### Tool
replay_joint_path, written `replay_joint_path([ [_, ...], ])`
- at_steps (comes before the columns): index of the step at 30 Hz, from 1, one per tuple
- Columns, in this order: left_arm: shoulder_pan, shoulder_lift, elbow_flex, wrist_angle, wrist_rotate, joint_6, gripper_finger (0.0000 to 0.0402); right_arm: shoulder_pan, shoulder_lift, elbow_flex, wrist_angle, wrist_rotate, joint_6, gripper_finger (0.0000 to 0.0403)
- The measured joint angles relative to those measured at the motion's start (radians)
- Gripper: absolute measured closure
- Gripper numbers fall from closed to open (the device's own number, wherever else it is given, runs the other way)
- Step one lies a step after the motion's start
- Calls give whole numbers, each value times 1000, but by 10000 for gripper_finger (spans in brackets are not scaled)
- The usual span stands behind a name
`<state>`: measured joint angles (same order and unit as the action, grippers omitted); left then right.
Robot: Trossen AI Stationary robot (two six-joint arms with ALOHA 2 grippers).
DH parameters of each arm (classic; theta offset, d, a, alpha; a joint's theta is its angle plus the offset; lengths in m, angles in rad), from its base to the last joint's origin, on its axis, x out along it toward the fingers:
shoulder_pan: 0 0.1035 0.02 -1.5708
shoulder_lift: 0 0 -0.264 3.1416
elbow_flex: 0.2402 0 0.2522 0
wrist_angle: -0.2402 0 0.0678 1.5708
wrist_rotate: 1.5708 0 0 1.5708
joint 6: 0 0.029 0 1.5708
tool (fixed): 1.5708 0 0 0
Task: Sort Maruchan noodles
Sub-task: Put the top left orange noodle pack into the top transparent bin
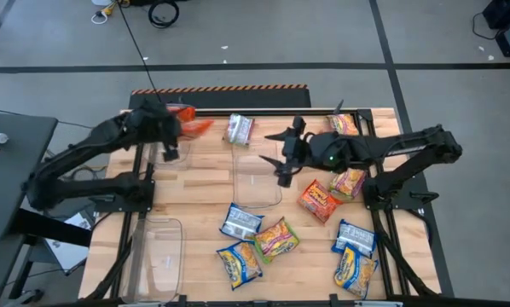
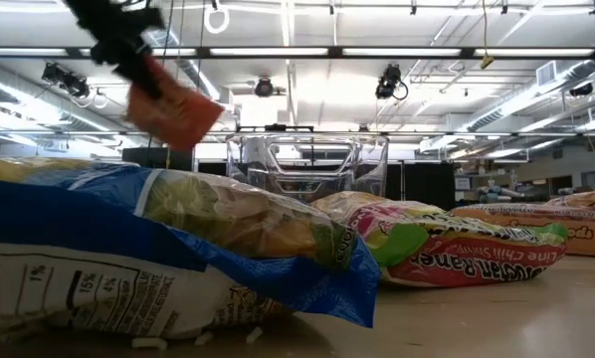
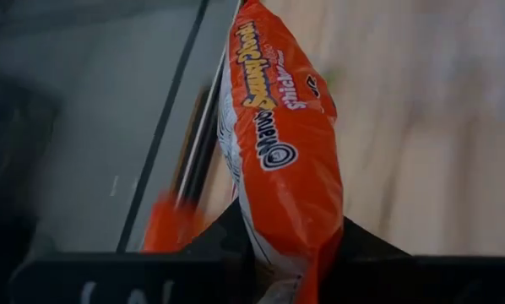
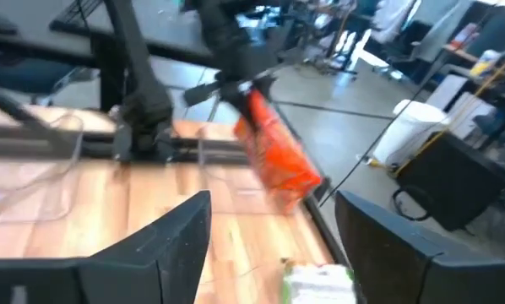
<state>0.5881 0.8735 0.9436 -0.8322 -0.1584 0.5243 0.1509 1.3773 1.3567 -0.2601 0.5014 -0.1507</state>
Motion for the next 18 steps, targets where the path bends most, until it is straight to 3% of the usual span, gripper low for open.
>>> replay_joint_path([
  [4, 182, 48, 0, -28, 46, 148, 337, 3, 18, 0, -10, -1, 21, 145],
  [10, 391, 221, 0, -13, 104, 238, 338, -21, 64, 0, -13, 2, 96, 148],
  [14, 467, 288, 0, 32, 108, 255, 338, -24, 79, -1, -25, 23, 140, 148],
  [18, 498, 317, 0, 76, 232, 258, 338, -35, 90, -1, -24, 49, 155, 148],
])
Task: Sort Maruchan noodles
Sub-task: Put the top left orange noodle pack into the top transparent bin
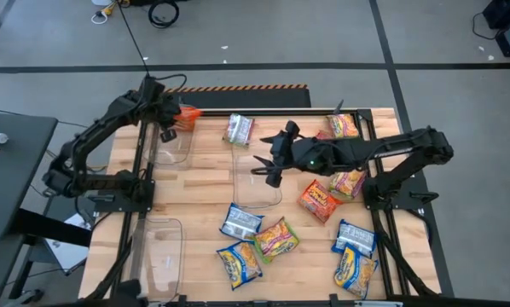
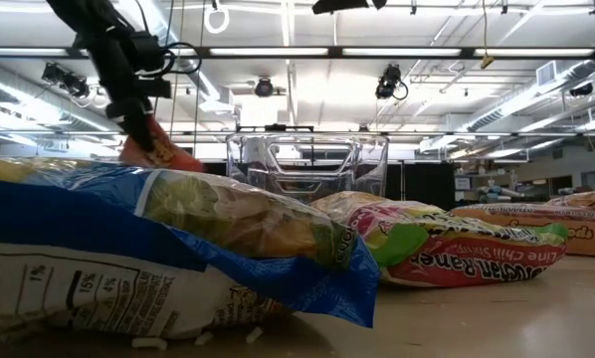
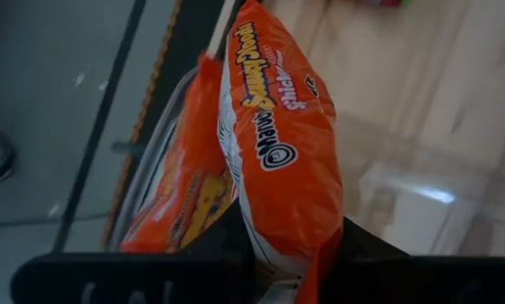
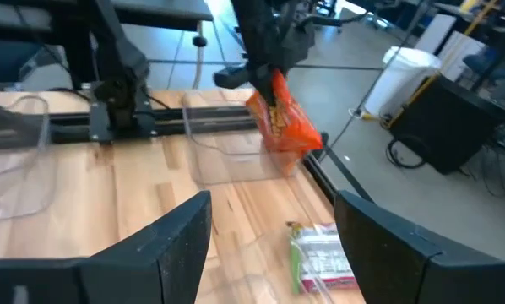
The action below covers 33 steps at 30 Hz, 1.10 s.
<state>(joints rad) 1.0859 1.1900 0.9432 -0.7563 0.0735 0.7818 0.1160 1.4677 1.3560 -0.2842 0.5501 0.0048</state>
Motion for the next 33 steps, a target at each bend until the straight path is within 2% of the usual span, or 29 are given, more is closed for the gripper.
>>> replay_joint_path([
  [7, 14, 48, 0, -3, 9, 60, 338, -39, 3, 0, 2, -1, 20, 148],
  [13, 13, 103, -2, 8, -4, 41, 327, -49, 3, 0, -2, -1, 20, 148],
  [20, -18, 146, -2, 41, -148, -24, 301, -46, 3, 0, -5, 0, 47, 148],
  [25, -31, 152, -2, 34, -229, -39, 271, -41, 3, 0, -7, 0, 55, 148],
  [33, -31, 152, -2, 7, -230, -57, 206, -39, 3, 0, -13, -1, 54, 148],
])
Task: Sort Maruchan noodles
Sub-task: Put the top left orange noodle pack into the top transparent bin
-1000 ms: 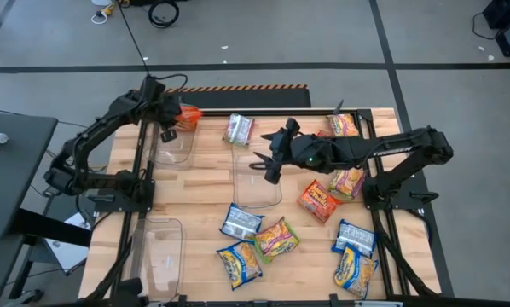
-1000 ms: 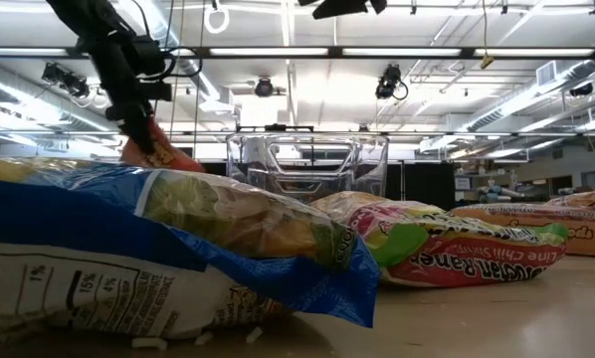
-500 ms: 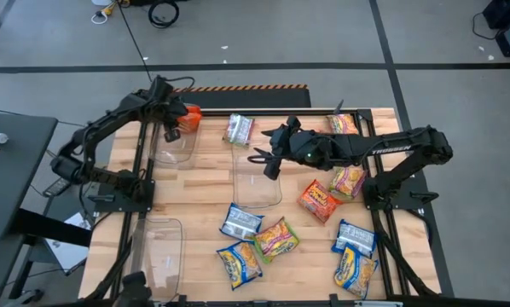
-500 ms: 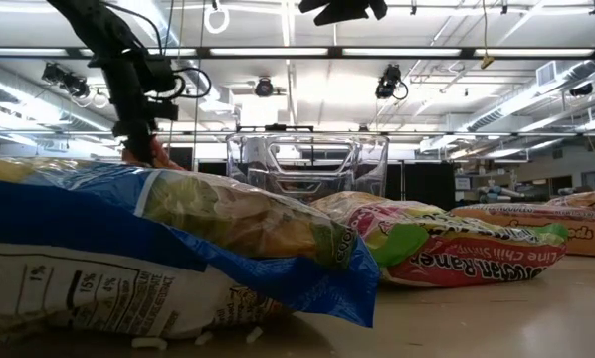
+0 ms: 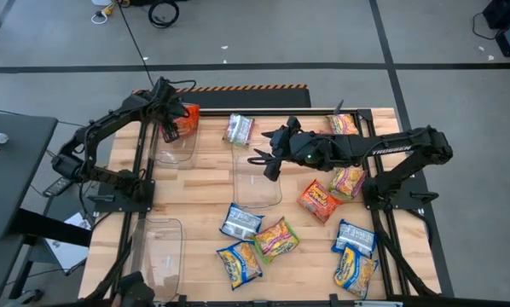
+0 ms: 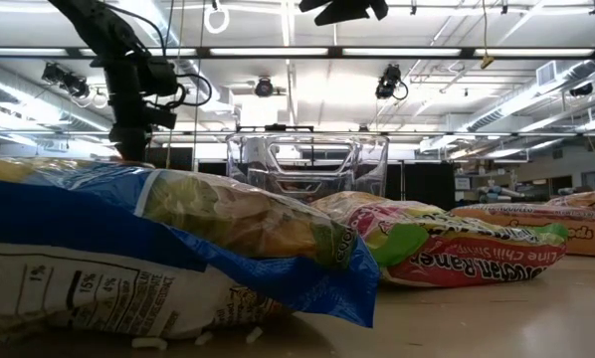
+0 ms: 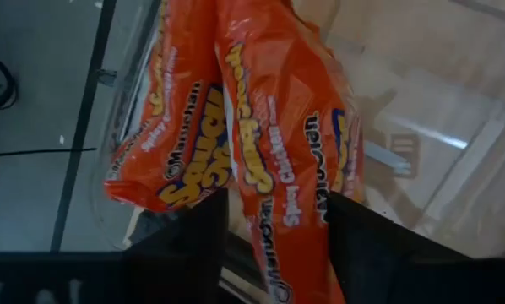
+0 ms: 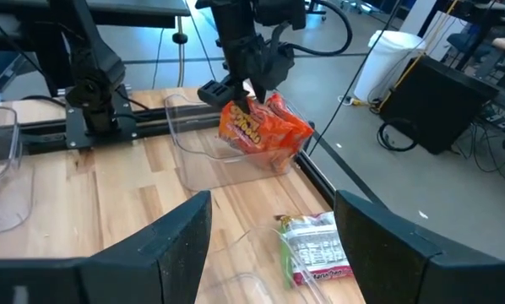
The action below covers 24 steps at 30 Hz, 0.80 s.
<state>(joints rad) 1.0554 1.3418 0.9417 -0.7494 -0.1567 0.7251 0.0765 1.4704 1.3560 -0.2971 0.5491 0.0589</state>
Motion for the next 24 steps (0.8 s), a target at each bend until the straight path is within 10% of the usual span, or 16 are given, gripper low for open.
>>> replay_joint_path([
  [14, -17, 105, 0, 66, -110, -71, 240, 0, -29, 0, -34, -42, -27, 148],
  [24, -41, 90, 3, 137, -233, -218, 194, -14, -101, 0, -217, -25, 39, 126],
])
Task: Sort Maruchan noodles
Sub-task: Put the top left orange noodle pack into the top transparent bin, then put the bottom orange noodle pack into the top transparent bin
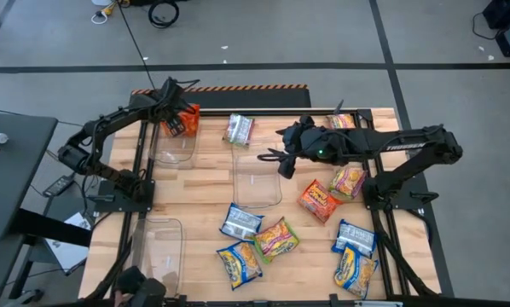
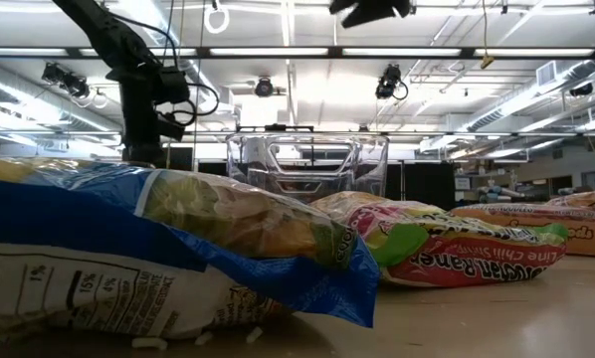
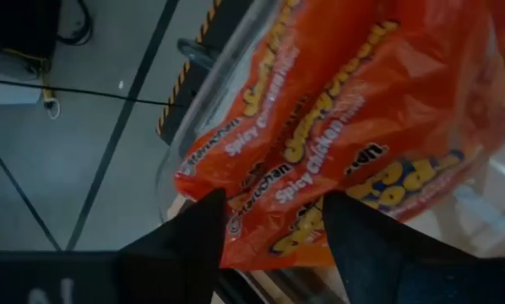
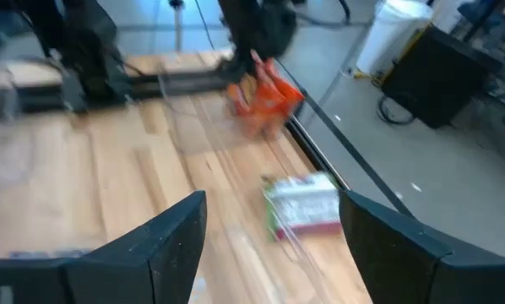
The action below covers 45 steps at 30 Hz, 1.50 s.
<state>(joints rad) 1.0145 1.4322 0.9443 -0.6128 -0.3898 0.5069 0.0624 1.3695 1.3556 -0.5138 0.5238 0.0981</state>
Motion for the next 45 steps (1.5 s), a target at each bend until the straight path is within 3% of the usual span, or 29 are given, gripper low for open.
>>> replay_joint_path([
  [7, -46, -28, 23, -78, -91, -40, 161, -26, -48, 0, -262, -17, 87, 108],
  [12, -96, -100, 134, -255, -71, -236, 159, -44, -69, 0, -537, -20, 173, 111],
  [15, -145, -165, 201, -383, 69, -445, 159, -47, -73, -41, -704, -48, 236, 115],
  [19, -254, -285, 211, -397, 317, -725, 159, -21, -107, -171, -839, -125, 343, 122],
  [21, -339, -340, 211, -391, 363, -843, 159, -2, -138, -258, -861, -189, 400, 126],
  [24, -507, -405, 211, -360, 362, -993, 159, 14, -187, -380, -832, -304, 493, 130],
  [27, -679, -446, 211, -286, 329, -1095, 159, 22, -209, -471, -665, -387, 562, 131],
  [31, -891, -461, 211, -181, 271, -1131, 159, 20, -211, -577, -444, -416, 590, 131],
  [34, -1036, -460, 211, -131, 221, -1143, 159, -7, -211, -646, -416, -472, 607, 133],
  [40, -1235, -450, 210, -73, 88, -1193, 159, -44, -212, -749, -275, -567, 569, 157],
  [45, -1325, -452, 210, -72, -3, -1233, 159, -79, -212, -822, -99, -652, 571, 180],
])
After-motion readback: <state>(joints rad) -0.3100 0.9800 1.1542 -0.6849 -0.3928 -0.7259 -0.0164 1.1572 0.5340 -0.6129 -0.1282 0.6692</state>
